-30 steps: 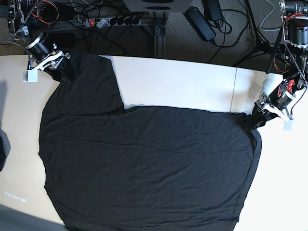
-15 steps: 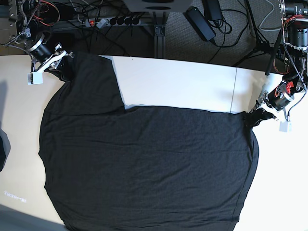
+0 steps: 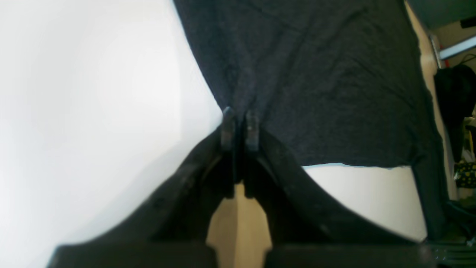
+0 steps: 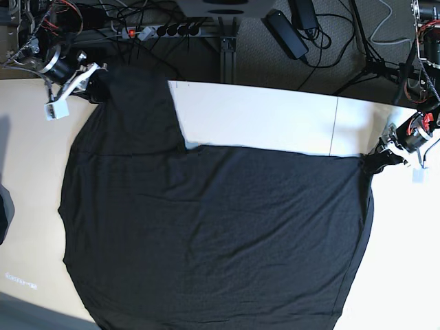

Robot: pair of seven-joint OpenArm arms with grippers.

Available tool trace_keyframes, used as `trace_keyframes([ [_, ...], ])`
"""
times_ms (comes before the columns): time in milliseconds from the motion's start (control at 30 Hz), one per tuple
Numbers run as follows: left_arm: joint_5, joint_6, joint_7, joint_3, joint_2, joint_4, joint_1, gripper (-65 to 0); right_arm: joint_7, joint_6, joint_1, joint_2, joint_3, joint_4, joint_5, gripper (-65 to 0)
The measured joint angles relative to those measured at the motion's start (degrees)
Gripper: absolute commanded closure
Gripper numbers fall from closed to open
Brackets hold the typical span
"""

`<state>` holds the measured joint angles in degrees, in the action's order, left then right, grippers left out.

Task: Fold the T-shirt properly
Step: 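Lift the hem with both grippers and pull it across toward the collar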

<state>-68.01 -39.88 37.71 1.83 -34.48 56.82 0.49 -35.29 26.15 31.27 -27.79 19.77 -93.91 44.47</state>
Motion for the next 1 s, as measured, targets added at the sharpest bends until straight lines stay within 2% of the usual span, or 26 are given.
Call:
trace_keyframes([
  [233,-3.82,0.00,3.67,-0.07,-0.76,1.20,0.46,0.0,-0.11,0.63,-0.04,-5.20,8.20,-0.07,5.53,0.0],
  [467,-3.48,0.15,4.22,2.40,-0.81,10.97,0.02,0.0,-0.59,0.66,-1.49,-8.72,12.46,-0.28,7.52,0.0],
  [633,-0.31,0.13,3.98,2.51,-0.92,13.20,-2.29,0.0,-0.98,0.66,-6.45,-11.47,12.59,-0.37,7.87,0.0],
  [900,7.06,0.15,-1.46,2.51,-0.76,12.90,-6.16,0.0,-0.55,0.68,-15.41,-15.78,12.37,-0.24,5.51,0.0],
  [1000,9.22,0.13,-2.29,2.47,-0.28,11.06,-8.76,0.0,0.44,0.68,-19.04,-17.77,10.21,1.27,4.70,0.0],
])
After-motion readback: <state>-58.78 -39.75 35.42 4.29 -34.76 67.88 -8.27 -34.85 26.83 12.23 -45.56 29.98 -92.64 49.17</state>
